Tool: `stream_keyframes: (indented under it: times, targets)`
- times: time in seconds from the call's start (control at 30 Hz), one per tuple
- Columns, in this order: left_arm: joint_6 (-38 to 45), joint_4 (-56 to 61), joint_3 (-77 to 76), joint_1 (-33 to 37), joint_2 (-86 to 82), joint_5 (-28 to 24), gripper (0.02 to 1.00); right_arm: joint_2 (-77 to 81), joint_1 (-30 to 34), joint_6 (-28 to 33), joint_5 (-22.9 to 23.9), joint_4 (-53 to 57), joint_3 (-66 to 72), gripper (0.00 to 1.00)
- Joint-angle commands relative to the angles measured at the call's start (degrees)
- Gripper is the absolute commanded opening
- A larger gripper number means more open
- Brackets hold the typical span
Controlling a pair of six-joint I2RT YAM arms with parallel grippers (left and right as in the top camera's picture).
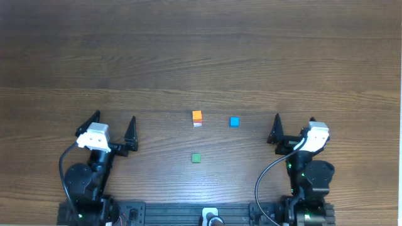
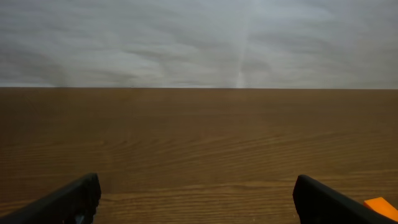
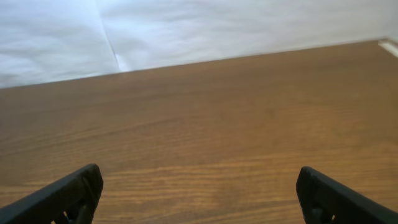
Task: Stack Cubes
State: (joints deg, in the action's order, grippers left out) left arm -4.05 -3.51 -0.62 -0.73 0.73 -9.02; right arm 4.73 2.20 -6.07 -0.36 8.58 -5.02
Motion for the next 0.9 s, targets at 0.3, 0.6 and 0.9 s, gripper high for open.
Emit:
stream_keyframes:
  times: [0.3, 0.6, 0.9]
  targets:
    - [0.8, -0.1, 0.3, 0.3, -0.5, 0.1, 1.0, 24.6, 0.0, 7.4, -3.8, 22.8, -32.4, 0.993]
    - [0.9, -0.1, 0.3, 0.3, -0.5, 0.1, 1.0, 47.7, -2.0, -0.5, -20.9, 48.2, -59.2, 0.991]
    - [0.8, -0.1, 0.3, 0.3, -0.5, 0.0, 1.0, 56.6, -21.8, -4.7, -29.4, 53.8, -63.2, 0.993]
